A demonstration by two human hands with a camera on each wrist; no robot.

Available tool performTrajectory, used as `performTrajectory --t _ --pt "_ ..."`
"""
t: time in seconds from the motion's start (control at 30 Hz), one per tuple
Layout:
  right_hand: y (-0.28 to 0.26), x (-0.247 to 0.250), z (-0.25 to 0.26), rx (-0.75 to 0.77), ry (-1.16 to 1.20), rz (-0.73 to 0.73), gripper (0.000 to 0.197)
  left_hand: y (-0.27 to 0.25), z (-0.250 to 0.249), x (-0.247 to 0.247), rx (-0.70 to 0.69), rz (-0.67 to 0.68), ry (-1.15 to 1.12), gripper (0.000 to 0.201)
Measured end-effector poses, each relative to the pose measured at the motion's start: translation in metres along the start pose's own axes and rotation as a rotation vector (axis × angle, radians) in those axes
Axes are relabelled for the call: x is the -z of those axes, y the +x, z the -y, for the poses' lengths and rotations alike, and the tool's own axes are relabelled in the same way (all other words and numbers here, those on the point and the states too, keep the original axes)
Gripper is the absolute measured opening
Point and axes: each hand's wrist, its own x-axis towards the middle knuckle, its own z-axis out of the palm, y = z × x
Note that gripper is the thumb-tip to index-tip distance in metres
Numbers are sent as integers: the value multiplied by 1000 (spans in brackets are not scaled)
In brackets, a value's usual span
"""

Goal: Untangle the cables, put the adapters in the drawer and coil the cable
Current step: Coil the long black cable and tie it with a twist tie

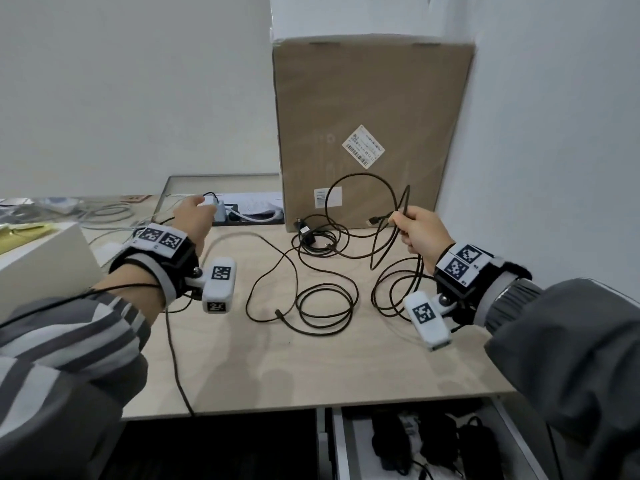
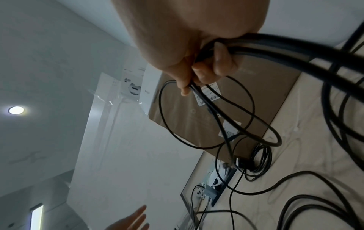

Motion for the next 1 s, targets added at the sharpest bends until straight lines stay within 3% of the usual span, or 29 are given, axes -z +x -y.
performTrajectory --t 0.23,0.53,0.7,1.0 --pt "4 -7 0 65 15 41 24 -1 -19 -3 -212 148 119 32" --pt "-20 -22 9 127 111 133 22 -48 -13 -15 -182 426 167 24" --pt "-32 -30 4 185 114 138 21 -64 -12 -14 -185 510 203 23" --pt "-2 -84 12 352 -17 183 14 -25 3 45 -87 382 133 21"
